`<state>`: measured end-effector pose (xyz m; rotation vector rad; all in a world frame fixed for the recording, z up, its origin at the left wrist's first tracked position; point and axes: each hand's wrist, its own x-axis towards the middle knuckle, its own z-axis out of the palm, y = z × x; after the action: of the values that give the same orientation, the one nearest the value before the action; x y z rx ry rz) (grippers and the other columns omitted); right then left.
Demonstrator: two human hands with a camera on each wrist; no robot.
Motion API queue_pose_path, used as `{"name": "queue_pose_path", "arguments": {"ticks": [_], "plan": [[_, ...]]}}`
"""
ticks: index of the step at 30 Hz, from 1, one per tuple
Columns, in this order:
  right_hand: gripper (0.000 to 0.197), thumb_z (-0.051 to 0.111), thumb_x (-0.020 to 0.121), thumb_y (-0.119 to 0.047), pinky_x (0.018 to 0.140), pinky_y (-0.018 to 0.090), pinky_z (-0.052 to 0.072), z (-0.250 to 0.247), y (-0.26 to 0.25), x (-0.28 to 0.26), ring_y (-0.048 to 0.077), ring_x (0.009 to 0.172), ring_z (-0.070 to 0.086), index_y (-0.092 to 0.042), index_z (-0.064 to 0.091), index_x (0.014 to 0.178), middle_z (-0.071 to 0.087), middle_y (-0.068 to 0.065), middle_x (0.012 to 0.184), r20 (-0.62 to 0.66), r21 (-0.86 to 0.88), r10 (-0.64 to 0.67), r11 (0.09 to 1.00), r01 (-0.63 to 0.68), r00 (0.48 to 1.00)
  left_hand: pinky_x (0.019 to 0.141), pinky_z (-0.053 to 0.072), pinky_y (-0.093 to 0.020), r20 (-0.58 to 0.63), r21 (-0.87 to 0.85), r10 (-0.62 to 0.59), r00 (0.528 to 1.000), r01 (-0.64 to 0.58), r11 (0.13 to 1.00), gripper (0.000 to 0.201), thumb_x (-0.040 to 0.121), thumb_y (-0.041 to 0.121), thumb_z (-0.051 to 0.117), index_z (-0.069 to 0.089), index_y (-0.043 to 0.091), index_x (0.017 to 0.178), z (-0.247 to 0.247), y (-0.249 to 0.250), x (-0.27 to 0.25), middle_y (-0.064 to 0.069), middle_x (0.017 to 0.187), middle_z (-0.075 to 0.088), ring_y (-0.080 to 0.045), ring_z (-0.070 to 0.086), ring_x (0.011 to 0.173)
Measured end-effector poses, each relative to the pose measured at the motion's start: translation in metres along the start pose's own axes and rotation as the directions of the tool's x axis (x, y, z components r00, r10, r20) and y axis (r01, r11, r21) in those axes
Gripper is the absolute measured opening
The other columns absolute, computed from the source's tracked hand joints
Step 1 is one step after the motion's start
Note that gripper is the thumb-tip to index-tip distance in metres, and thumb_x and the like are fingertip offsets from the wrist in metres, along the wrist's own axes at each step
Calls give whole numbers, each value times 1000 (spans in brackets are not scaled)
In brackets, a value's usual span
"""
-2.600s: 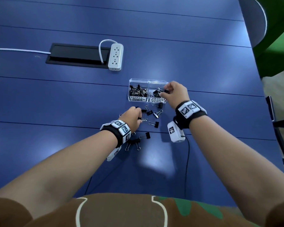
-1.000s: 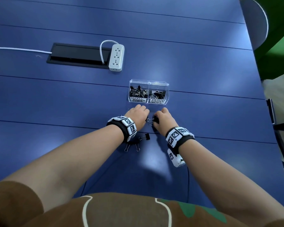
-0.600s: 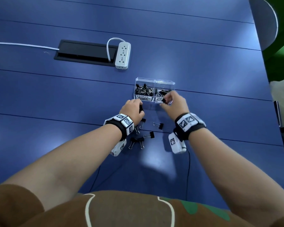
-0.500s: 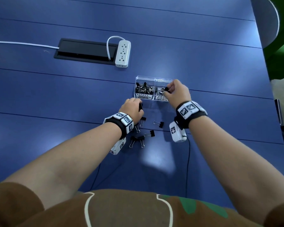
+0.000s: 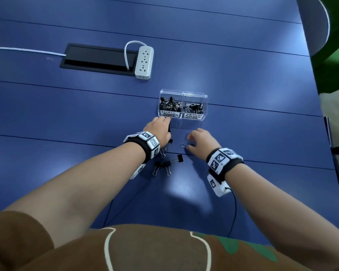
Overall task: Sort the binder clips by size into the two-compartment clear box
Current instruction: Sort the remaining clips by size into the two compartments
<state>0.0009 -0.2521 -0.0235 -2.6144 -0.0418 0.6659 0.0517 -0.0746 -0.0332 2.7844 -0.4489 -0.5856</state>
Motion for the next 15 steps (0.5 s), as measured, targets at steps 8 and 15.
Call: {"name": "queue_pose_path", "arguments": {"ticks": [8,15], "plan": [[32,62,79,-13,88,36,50,17,-8,-17,29,92,59,-8,60,110,53,10,111,-61,139,-28,990,36,998,90,46,-44,35,38,26,999,-27,999,30,87,11,55,52,10,117,0,2,2,-10,119,51,-30,48,116],[31,54,81,-15,79,44,53,41,-21,-29,36,98,54,-5,60,109,46,13,111,68,-74,-135,987,140,988,78,50,-43,37,-29,4,999,-3,1000,25,86,4,53,51,8,111,-3,1,-3,-13,115,49,-34,55,98]]}}
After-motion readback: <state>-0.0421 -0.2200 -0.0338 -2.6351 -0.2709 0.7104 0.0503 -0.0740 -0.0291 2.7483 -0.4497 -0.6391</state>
